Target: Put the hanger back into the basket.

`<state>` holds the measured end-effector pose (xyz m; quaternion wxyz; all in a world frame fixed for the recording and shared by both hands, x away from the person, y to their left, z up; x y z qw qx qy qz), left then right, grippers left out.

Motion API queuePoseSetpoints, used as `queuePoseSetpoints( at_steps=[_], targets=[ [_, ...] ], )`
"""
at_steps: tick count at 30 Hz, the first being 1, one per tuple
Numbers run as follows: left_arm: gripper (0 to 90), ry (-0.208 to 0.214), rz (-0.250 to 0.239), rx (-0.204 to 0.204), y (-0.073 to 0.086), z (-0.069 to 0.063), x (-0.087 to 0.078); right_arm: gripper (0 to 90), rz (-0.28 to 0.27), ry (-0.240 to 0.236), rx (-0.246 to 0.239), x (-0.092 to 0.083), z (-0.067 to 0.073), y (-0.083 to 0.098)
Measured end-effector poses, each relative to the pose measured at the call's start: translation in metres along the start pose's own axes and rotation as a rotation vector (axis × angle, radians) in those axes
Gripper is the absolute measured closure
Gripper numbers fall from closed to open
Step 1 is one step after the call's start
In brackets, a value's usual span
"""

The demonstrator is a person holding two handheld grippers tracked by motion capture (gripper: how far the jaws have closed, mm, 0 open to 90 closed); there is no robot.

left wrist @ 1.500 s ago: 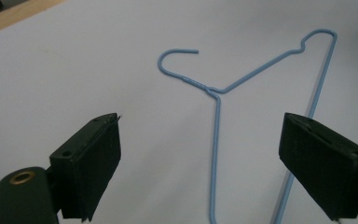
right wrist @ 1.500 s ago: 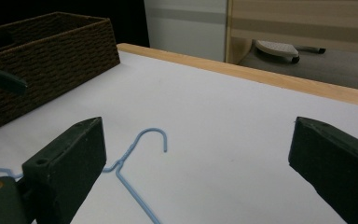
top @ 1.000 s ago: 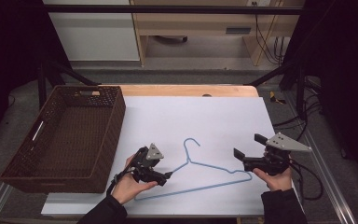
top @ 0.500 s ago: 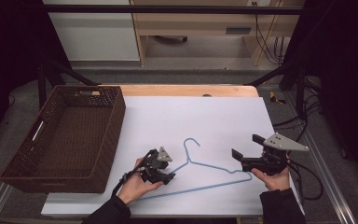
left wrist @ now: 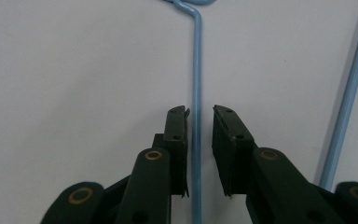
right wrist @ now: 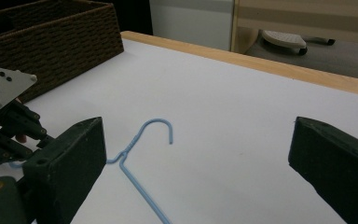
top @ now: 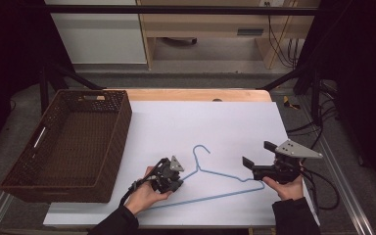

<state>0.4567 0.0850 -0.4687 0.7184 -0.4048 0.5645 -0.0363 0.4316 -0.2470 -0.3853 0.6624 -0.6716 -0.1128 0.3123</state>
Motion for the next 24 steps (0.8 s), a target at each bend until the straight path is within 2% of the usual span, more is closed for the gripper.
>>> queuePoseSetpoints(
  at_steps=[11,19,20,24],
  targets=[
    [84.6,-0.004,0.043,0.002,-0.0048,-0.003,0.0009,4.5,0.01,-0.007,-0.002,0.0043,0.0027,0.0013],
    [86.8,-0.03,0.038,-0.004,-0.0054,-0.0072,0.0016,4.5,0.014,-0.011,-0.001,0.0057,0.0042,0.0019],
    [86.8,-0.032,0.046,0.007,-0.0054,-0.0068,0.001,4.5,0.017,-0.013,-0.005,0.0059,0.0042,0.0021],
    [86.9,-0.04,0.03,0.005,-0.0049,-0.0088,0.0009,4.6,0.022,-0.017,-0.005,0.0078,0.0055,0.0031]
  ],
)
Point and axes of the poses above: each handheld gripper's, and its own axes: x roughly forward along the jaws, y roughly out of its underside, z roughly to its left, the point moved 1 cm from there along x, roughly forward along the jaws, and after that the axes turned 6 degrees about -z, right-handed, at the moved point
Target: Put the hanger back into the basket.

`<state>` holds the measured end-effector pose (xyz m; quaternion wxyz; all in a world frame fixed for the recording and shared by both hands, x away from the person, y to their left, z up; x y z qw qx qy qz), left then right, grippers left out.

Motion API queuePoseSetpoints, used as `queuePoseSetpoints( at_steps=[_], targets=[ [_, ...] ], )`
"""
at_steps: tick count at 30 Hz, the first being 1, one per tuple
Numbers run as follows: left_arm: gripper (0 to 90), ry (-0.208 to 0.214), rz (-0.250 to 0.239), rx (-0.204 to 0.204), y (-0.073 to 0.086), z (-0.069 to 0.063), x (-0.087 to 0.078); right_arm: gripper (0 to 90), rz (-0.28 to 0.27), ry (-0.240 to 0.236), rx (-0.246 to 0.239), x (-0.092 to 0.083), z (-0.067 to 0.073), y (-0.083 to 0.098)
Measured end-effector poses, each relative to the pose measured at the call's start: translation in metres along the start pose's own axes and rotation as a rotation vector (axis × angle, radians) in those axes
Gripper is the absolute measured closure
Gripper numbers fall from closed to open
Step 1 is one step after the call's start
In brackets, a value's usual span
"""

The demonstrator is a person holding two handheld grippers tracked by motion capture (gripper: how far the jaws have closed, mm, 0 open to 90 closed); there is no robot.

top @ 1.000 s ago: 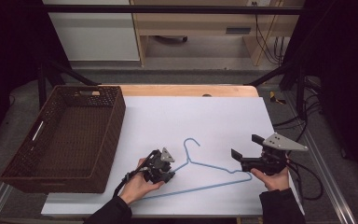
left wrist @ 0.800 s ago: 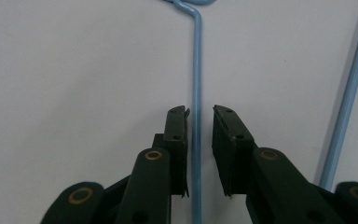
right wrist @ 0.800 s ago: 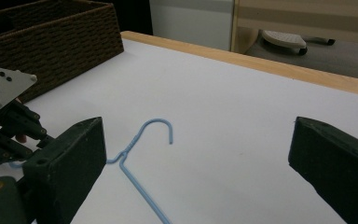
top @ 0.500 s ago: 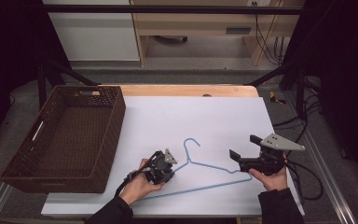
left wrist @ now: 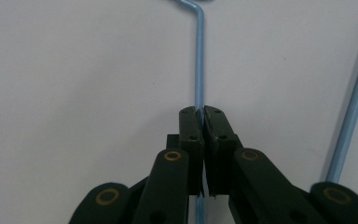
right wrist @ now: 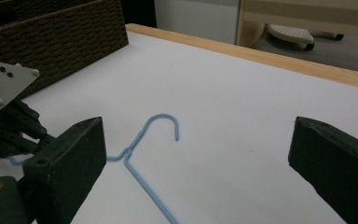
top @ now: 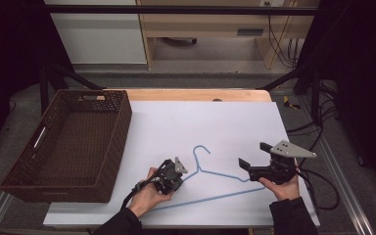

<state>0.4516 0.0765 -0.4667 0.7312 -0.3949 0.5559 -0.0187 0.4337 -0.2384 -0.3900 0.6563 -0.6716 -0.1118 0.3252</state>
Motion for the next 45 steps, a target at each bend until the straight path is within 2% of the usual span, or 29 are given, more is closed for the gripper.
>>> queuePoseSetpoints(
  at_steps=[2,4,8,11,16,19,27,45],
  targets=[
    [87.0,-0.002,0.008,0.016,0.0,0.0,-0.001,4.6,0.005,-0.003,-0.005,0.001,0.001,0.001],
    [87.0,-0.002,0.003,0.011,0.0,-0.001,-0.001,4.7,0.008,-0.004,-0.007,0.002,0.001,0.001],
    [87.0,-0.017,-0.022,0.009,-0.001,-0.002,-0.006,4.9,0.018,-0.016,-0.013,0.005,0.004,0.002],
    [87.0,-0.036,-0.049,0.012,-0.004,-0.003,-0.015,5.4,0.035,-0.029,-0.017,0.01,0.008,0.005],
    [87.0,-0.051,-0.058,0.028,-0.007,-0.006,-0.022,6.4,0.044,-0.047,-0.024,0.016,0.014,0.007],
    [87.1,-0.066,-0.079,0.034,-0.009,-0.009,-0.028,6.8,0.067,-0.056,-0.026,0.022,0.017,0.009],
    [87.1,-0.082,-0.084,0.045,-0.012,-0.013,-0.034,8.4,0.102,-0.085,-0.033,0.032,0.025,0.015],
    [87.1,-0.096,-0.079,0.058,-0.017,-0.018,-0.04,12.7,0.179,-0.114,-0.053,0.055,0.035,0.026]
  ],
)
Point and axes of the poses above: each handheld gripper's, and its own axes: x roughly forward along the jaws, y roughly out of its underside, z roughly to its left, the point moved 1 cm from there along x, roughly forward along the jaws, and after that the axes turned 6 degrees about -z, right-handed, at the moved point
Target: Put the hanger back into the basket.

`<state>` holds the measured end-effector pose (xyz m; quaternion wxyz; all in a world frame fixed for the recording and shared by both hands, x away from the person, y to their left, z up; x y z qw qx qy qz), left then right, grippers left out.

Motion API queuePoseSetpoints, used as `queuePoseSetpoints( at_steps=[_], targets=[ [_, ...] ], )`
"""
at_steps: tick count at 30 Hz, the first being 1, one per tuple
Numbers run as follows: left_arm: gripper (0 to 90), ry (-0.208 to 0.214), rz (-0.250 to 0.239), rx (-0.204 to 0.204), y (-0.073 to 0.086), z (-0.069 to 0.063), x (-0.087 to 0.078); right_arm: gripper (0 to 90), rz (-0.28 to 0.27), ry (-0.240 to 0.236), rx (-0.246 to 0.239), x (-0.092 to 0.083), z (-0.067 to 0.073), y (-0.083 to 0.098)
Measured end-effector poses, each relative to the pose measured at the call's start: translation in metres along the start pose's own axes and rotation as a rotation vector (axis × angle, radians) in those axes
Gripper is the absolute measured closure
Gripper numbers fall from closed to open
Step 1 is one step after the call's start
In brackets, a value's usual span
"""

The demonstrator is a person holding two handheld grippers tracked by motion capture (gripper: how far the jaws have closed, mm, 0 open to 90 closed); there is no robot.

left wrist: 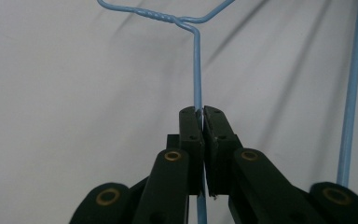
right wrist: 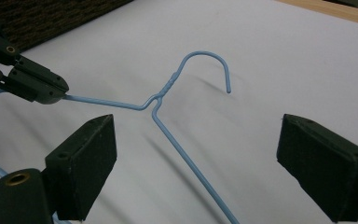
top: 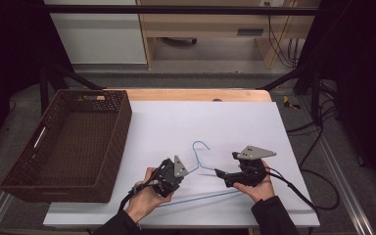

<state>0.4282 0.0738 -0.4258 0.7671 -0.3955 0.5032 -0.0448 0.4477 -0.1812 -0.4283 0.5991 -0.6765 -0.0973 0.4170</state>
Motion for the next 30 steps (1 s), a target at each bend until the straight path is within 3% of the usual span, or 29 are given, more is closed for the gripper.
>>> queuePoseSetpoints(
  at_steps=[18,30],
  targets=[
    [87.1,-0.004,0.011,0.008,-0.001,-0.002,0.0,18.6,0.092,-0.043,-0.03,0.028,0.01,0.002],
    [87.1,-0.007,0.022,0.011,0.0,-0.003,0.003,21.9,0.075,-0.01,0.038,0.05,0.013,-0.008]
  ],
)
Point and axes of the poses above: each handheld gripper's, and its own axes: x roughly forward along the jaws, y roughly out of its underside, z roughly to its left, the point moved 1 cm from there along x, roughly forward along the jaws, and after that the axes turned 6 degrees about -z, right-handed, at the moved point
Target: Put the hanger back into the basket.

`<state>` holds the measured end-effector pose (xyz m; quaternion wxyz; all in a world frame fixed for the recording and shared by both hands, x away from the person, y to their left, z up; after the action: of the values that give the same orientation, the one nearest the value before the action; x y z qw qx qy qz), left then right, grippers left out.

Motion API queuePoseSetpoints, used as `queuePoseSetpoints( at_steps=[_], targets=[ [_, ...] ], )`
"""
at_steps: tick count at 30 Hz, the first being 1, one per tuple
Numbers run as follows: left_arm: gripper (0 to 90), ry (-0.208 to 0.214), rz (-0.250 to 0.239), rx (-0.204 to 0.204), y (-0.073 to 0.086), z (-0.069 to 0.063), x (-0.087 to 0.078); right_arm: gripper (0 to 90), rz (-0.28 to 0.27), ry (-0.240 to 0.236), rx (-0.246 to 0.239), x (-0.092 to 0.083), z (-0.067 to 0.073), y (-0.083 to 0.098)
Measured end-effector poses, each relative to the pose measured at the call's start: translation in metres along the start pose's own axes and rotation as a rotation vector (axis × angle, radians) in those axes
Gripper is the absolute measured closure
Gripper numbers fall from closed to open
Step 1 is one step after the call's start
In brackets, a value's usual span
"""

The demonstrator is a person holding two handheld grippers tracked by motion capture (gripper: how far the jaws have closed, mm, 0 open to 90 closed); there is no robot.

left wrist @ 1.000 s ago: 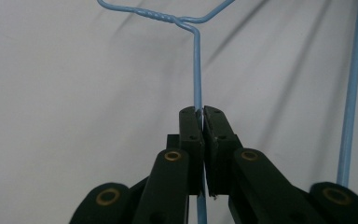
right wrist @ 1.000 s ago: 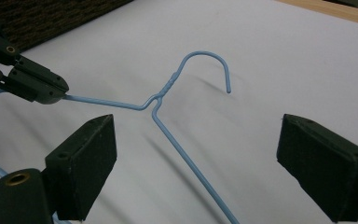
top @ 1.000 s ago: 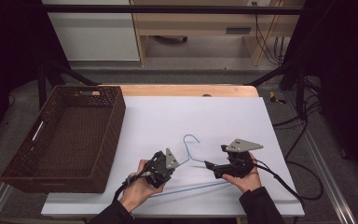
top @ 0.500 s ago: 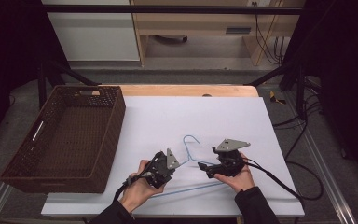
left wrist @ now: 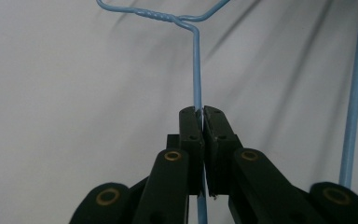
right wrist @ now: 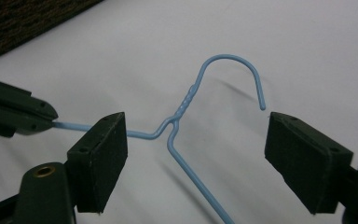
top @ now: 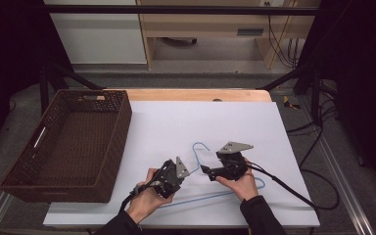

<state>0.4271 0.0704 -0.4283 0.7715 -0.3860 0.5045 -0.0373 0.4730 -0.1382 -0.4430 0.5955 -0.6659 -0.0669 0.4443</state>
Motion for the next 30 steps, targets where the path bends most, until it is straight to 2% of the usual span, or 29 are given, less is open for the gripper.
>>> queuePoseSetpoints(
  at_steps=[6,10,11,12,13,22,30],
  targets=[
    [87.1,0.001,0.001,0.0,0.001,0.0,0.001,26.9,-0.005,0.009,0.068,0.015,0.001,-0.009],
    [87.1,0.0,0.002,-0.001,0.001,-0.001,0.001,30.3,0.029,0.027,0.075,0.026,0.005,-0.012],
    [87.1,0.026,-0.004,-0.01,0.001,-0.002,0.002,30.8,0.03,0.026,0.074,0.029,0.005,-0.012],
    [87.1,0.01,0.0,-0.006,0.001,-0.001,0.001,31.1,0.042,0.034,0.086,0.031,0.006,-0.012],
    [87.1,0.005,0.001,-0.004,0.001,-0.001,0.001,31.7,0.044,0.043,0.077,0.034,0.006,-0.012],
    [87.1,0.0,0.001,-0.002,0.001,-0.001,0.001,44.0,0.082,0.074,0.101,0.05,0.007,-0.01],
    [87.1,-0.002,0.008,0.004,0.001,-0.002,0.001,58.1,0.126,0.064,0.119,0.057,0.006,-0.005]
  ],
)
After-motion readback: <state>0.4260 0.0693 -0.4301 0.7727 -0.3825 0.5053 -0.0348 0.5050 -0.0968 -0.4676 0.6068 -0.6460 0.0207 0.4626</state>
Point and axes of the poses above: each handheld gripper's, and its own axes: x roughly forward along the jaws, y roughly out of its underside, z roughly to its left, the point moved 1 cm from there along x, roughly forward along the jaws, and after that the axes turned 6 degrees about -z, right-handed, at the moved point
